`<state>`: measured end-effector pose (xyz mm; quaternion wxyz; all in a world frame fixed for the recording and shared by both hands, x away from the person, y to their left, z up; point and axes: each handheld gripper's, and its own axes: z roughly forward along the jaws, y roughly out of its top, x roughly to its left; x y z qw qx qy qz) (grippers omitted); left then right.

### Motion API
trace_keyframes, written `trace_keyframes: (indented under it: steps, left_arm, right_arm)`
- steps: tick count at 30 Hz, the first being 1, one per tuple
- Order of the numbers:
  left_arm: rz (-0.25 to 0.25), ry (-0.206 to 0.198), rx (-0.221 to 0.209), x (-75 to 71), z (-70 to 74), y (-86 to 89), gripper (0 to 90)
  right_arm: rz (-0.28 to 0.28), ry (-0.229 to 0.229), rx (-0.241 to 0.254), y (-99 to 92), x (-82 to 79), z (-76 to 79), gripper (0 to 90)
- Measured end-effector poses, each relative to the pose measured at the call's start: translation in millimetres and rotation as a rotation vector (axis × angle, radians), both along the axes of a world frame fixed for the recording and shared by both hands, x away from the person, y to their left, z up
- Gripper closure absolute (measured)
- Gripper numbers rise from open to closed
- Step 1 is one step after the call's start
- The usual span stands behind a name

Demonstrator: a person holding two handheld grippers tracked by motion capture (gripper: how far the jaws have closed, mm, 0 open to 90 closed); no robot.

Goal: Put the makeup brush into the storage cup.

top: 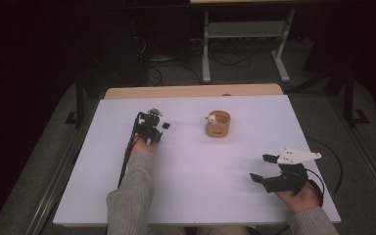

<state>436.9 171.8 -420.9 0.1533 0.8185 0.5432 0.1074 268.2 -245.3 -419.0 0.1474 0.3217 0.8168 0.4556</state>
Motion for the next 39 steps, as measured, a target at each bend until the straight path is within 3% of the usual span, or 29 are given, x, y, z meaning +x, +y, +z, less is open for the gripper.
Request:
trace_keyframes:
  steps: [13, 19, 29, 33, 37, 39]
  left_arm:
    - [-0.068, -0.004, -0.021, -6.0, 5.3, 0.5, 85.8]
    - [-0.080, -0.017, -0.065, -7.6, 10.4, 4.0, 85.8]
    - [-0.122, -0.058, -0.190, -14.2, 22.2, 8.7, 85.8]
    - [-0.180, -0.073, -0.248, -21.4, 29.0, 10.0, 85.8]
    - [-0.219, -0.099, -0.350, -31.7, 34.3, 11.1, 85.8]
    - [-0.237, -0.104, -0.358, -35.1, 36.1, 11.0, 85.8]
  right_arm:
    - [-0.007, 0.007, 0.008, 5.0, -0.8, 0.2, 16.7]
    - [-0.001, 0.006, 0.002, 8.6, -1.5, 0.1, 16.7]
    - [-0.005, 0.012, 0.005, 7.3, -1.8, -0.4, 16.7]
    - [0.003, 0.016, 0.003, 10.7, -1.5, -1.3, 16.6]
    - [0.014, 0.025, -0.001, 16.2, -1.5, -1.3, 16.4]
    - [0.021, 0.020, -0.003, 18.3, -1.7, -1.2, 16.4]
